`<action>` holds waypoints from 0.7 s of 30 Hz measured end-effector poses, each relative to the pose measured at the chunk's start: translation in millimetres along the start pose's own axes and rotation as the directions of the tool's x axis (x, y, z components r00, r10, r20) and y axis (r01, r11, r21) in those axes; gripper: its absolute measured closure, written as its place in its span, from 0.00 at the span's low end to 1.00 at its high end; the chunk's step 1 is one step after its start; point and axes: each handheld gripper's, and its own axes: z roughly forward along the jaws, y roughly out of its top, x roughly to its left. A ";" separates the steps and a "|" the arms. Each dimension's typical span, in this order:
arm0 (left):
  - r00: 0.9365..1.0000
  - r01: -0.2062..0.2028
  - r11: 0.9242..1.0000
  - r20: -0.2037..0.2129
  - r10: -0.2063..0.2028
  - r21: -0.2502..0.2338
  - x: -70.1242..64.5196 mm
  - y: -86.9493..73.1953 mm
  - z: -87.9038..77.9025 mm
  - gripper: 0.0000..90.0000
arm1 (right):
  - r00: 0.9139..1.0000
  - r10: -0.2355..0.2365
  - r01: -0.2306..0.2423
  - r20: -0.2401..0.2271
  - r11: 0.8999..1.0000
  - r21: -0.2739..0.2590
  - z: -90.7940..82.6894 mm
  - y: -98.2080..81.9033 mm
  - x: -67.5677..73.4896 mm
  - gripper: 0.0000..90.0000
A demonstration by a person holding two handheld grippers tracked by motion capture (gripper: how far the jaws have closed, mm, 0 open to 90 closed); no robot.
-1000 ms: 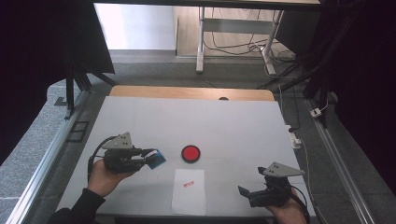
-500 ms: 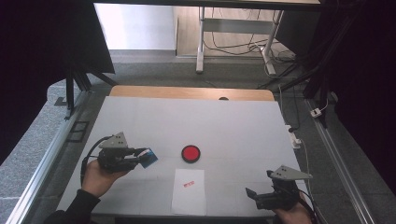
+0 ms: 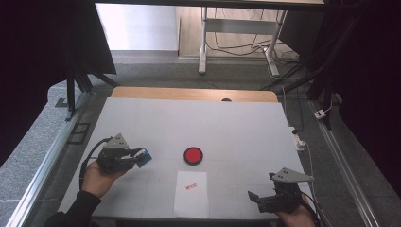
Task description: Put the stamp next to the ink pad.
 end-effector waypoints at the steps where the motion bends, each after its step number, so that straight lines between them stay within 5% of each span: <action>1: 1.000 0.001 1.000 -0.001 -0.001 0.001 0.9 -0.5 1.3 0.77 | 1.000 0.000 0.000 0.000 1.000 0.000 0.0 0.0 -0.1 0.00; 7: 0.999 -0.003 1.000 -0.033 0.003 0.015 3.6 -3.4 9.6 0.77 | 1.000 -0.004 0.004 0.001 1.000 0.007 0.5 0.2 0.3 0.00; 21: 1.000 -0.006 0.998 -0.021 0.007 0.070 5.9 -8.7 33.4 0.77 | 1.000 -0.016 0.016 0.001 1.000 0.020 1.9 0.6 1.5 0.00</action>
